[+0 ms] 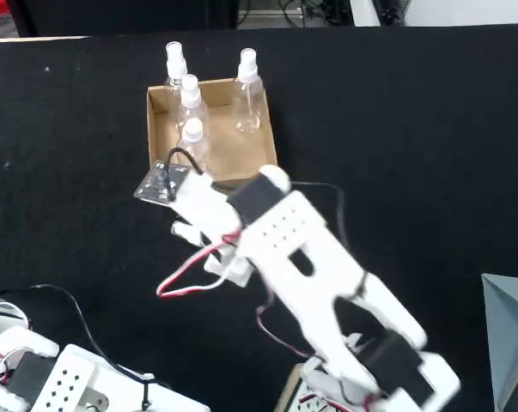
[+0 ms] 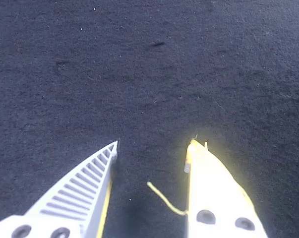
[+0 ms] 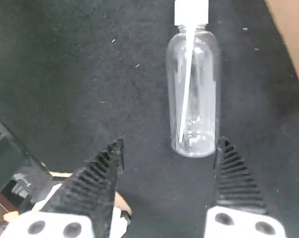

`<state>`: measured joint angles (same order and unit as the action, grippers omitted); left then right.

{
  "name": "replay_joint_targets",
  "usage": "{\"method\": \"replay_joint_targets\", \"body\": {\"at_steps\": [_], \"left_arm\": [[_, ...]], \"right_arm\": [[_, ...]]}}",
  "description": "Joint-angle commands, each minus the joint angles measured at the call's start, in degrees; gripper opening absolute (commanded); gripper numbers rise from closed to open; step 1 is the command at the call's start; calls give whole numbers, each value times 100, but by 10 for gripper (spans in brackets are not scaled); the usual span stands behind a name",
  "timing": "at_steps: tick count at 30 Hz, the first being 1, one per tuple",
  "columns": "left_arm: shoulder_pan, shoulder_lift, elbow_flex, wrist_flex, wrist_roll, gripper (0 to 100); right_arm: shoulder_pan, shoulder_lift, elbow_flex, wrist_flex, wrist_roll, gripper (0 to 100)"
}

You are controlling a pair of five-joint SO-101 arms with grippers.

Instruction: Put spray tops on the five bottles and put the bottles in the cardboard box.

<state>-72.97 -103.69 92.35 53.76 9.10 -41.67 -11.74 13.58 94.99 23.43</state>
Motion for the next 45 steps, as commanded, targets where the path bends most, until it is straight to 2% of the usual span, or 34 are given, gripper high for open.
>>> {"method": "replay_joint_targets", "body": {"at_steps": [1,7,21,37,39,45], "left_arm": [[-4,-79,-92,-35,18,214],[-4,-79,-92,-35,18,214],[-4,-79,-92,-35,18,214],[-4,-79,-92,-35,18,214],[-4,-79,-92,-35,18,214],[-4,-79,-92,-35,18,214]], "right_arm": [[-132,321,-382,-325,484,230],[-114,813,-374,-800,791,230],[-132,1692,-374,-1530,791,227],[-97,2598,-391,-1855,791,225],[-97,2633,-391,-1846,791,201],[0,2633,-567,-1820,782,25]]}}
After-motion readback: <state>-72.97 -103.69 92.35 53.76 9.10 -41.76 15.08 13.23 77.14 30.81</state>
